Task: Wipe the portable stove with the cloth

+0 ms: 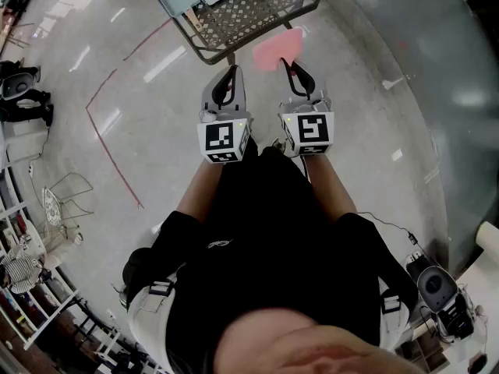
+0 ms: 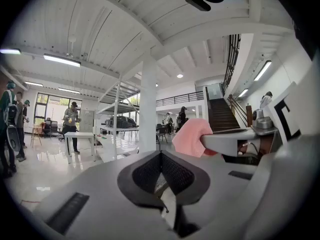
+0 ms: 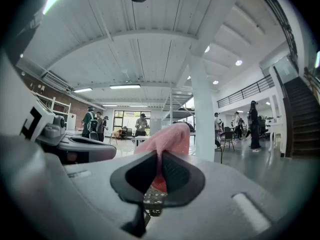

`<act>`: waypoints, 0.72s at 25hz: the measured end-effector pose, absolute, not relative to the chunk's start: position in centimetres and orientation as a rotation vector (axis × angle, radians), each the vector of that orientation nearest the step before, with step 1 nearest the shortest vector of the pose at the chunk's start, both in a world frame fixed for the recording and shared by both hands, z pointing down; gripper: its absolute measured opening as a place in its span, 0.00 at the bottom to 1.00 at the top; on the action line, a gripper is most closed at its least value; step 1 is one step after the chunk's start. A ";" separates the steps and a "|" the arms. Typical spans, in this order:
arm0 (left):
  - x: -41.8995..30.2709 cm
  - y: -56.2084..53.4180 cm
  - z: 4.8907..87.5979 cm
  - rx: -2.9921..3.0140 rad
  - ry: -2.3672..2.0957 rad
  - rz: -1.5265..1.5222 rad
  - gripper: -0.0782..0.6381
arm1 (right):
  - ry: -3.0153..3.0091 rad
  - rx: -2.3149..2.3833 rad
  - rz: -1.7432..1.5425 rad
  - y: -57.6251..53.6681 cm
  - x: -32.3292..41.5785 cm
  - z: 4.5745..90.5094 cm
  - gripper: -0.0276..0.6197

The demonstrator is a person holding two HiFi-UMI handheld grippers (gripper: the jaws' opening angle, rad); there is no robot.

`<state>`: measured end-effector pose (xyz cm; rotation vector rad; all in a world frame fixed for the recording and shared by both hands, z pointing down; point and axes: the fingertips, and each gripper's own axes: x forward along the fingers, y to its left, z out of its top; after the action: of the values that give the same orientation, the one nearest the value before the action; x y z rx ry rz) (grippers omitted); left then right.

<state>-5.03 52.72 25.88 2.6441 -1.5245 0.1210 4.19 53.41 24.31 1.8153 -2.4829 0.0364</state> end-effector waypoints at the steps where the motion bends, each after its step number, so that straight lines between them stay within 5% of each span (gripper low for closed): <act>1: -5.0 52.8 25.9 2.643 -1.527 0.124 0.11 | -2.485 1.813 0.036 53.5 4.2 24.4 0.08; 18: -6.7 44.3 31.1 2.523 -1.481 0.176 0.11 | -2.409 1.661 0.102 46.9 2.2 29.2 0.08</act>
<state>-6.67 44.26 31.11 2.5229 -1.4807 0.1757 2.18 46.94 29.22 1.6614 -2.4092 0.1017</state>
